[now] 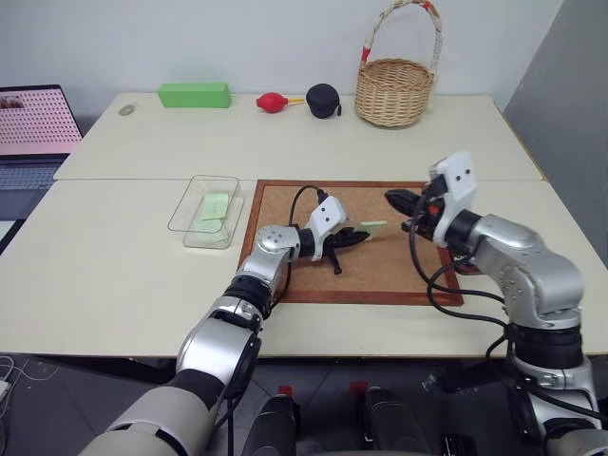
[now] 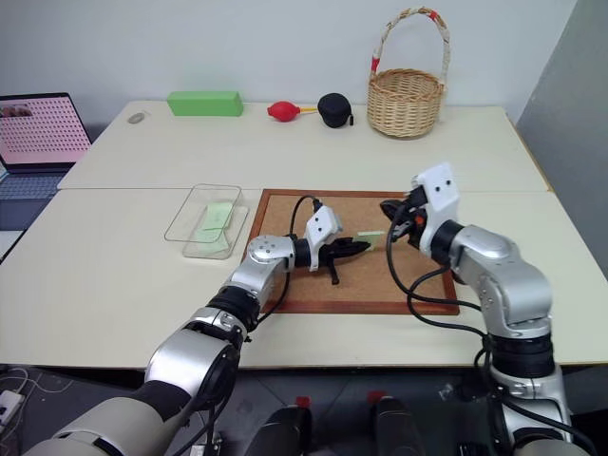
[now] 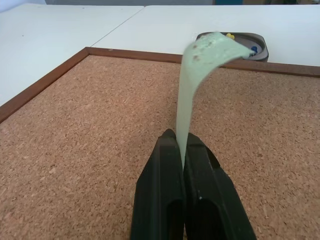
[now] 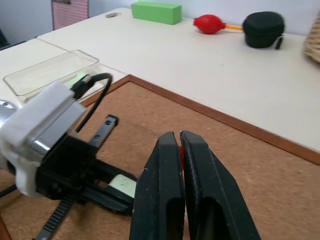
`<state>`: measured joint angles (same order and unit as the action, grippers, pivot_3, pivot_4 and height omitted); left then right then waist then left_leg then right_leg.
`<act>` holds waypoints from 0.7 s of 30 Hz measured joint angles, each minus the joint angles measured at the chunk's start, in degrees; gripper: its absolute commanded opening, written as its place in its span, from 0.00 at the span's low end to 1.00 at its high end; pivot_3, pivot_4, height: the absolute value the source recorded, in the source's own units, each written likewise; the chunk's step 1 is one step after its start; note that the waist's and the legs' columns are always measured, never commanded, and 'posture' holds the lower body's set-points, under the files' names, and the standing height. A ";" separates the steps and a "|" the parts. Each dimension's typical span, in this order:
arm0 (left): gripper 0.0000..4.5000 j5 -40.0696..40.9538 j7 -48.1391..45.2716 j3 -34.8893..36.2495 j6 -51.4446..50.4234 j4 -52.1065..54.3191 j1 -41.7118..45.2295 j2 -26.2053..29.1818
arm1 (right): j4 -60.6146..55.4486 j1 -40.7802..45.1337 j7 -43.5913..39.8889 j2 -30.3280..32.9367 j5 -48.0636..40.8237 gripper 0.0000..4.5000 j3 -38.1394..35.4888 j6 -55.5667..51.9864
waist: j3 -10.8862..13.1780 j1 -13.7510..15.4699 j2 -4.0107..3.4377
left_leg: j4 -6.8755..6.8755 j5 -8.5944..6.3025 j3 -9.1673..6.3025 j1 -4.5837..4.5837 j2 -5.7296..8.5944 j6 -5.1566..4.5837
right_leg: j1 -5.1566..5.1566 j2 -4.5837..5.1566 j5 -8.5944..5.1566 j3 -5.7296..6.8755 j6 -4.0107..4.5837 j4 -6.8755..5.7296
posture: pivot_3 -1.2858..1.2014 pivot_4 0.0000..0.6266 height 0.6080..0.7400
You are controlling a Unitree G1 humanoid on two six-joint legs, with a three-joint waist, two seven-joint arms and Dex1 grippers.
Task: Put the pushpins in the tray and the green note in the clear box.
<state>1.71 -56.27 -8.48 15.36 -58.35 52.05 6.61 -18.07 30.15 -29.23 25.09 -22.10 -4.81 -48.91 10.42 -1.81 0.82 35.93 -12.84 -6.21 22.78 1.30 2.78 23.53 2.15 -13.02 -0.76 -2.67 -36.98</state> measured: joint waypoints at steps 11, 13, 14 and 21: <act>0.01 -0.61 -0.47 -1.41 -4.02 16.10 -7.96 3.42 | 1.49 -20.54 -3.31 15.62 4.94 0.00 -6.87 5.32 | 0.03 -0.11 0.05 | 0.05 0.00 0.13 -0.09 0.00 -0.01 | -0.03 0.01 0.00 -0.11 -0.01 -0.06 | 0.52 0.24 1.00; 0.01 -0.64 -0.45 -2.03 -5.09 17.64 -8.34 3.43 | 2.45 -21.40 -3.45 16.68 5.27 0.00 -7.01 6.17 | 0.03 -0.19 0.05 | 0.06 0.00 0.14 -0.12 -0.02 -0.01 | -0.05 0.00 0.02 -0.12 -0.04 -0.09 | 0.52 0.24 1.00; 0.01 -0.65 -0.44 -2.23 -5.24 18.09 -8.46 3.43 | 2.59 -21.72 -3.54 16.98 5.34 0.00 -7.01 6.45 | 0.04 -0.15 0.06 | 0.06 0.00 0.12 -0.15 -0.02 -0.01 | -0.08 -0.01 0.02 -0.10 -0.04 -0.08 | 0.52 0.24 1.00; 0.00 -0.79 0.29 -2.59 -6.70 20.04 -9.01 3.56 | 5.87 -22.62 -3.35 17.29 7.26 0.16 -6.74 8.77 | 0.04 -0.05 0.06 | 0.08 0.00 0.12 -0.15 -0.01 -0.01 | -0.12 0.00 0.03 -0.10 -0.05 -0.06 | 0.52 0.24 1.00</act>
<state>0.91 -55.98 -11.07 8.66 -38.31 43.05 10.17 -12.19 7.53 -32.58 42.38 -14.84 -11.56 -40.14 10.46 -1.86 0.88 36.01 -12.83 -6.10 22.63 1.29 2.77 23.41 2.14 -12.99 -0.86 -2.72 -37.04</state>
